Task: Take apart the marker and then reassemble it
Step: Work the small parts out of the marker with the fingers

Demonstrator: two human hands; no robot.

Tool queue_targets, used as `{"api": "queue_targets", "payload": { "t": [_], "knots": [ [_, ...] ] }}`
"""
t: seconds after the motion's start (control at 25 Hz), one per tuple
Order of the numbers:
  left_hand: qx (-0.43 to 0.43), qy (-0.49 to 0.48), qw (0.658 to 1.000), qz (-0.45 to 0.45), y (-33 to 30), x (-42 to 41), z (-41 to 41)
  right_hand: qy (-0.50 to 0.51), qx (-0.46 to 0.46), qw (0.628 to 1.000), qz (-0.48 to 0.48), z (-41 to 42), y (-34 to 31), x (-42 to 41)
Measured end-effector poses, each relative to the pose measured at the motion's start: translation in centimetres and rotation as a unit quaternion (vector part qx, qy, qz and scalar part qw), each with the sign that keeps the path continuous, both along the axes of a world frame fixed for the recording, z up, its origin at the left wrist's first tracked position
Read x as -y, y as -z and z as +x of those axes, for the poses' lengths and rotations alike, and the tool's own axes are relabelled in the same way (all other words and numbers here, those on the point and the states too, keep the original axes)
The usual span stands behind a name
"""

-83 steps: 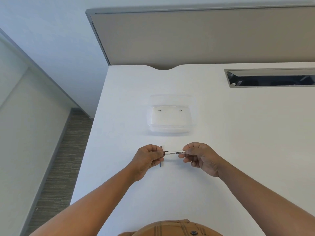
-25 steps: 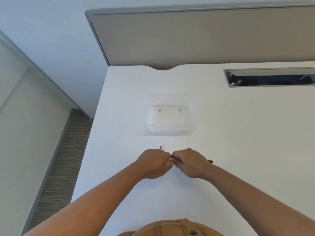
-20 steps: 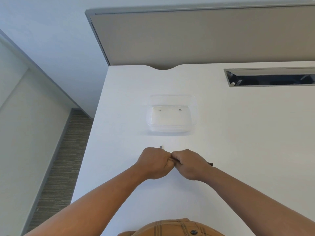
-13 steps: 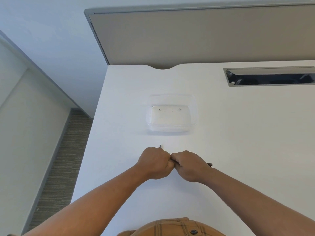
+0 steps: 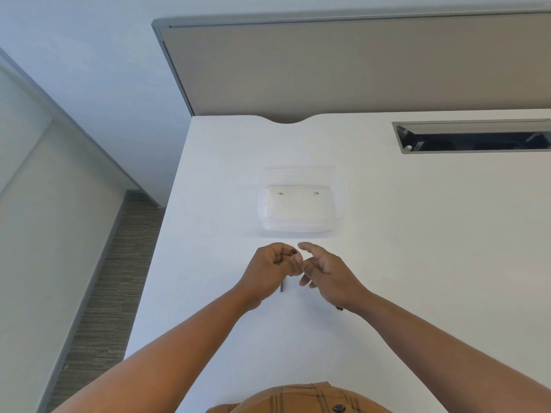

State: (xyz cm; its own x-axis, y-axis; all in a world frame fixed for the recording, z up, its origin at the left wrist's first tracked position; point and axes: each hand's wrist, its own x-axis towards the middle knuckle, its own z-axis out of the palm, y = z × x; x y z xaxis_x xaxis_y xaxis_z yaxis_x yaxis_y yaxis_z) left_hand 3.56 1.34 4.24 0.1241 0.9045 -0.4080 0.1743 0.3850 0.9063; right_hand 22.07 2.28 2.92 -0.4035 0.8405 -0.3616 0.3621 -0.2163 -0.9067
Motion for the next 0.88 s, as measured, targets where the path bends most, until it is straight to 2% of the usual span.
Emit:
{"api": "queue_targets", "payload": {
  "t": [0.08,0.32,0.56,0.72,0.88],
  "knots": [
    [0.031,-0.014,0.999,-0.022,-0.1,0.1,0.3,0.015,-0.020,1.000,-0.006,-0.2,0.0,0.2],
    [0.001,-0.007,1.000,0.004,-1.0,-0.4,1.0,0.077,0.010,0.996,0.045,0.4,-0.2,0.1],
    [-0.135,0.083,0.979,0.124,-1.4,-1.0,1.3,0.169,-0.046,0.982,0.076,0.5,-1.8,-0.6],
    [-0.241,0.153,0.937,0.200,-1.3,-1.0,1.1,0.140,-0.035,0.989,0.022,0.5,-2.0,-1.1],
    [-0.287,0.171,0.908,0.254,-1.4,-0.9,0.6,0.119,-0.009,0.990,-0.073,0.8,-1.7,-1.2]
  ]
}}
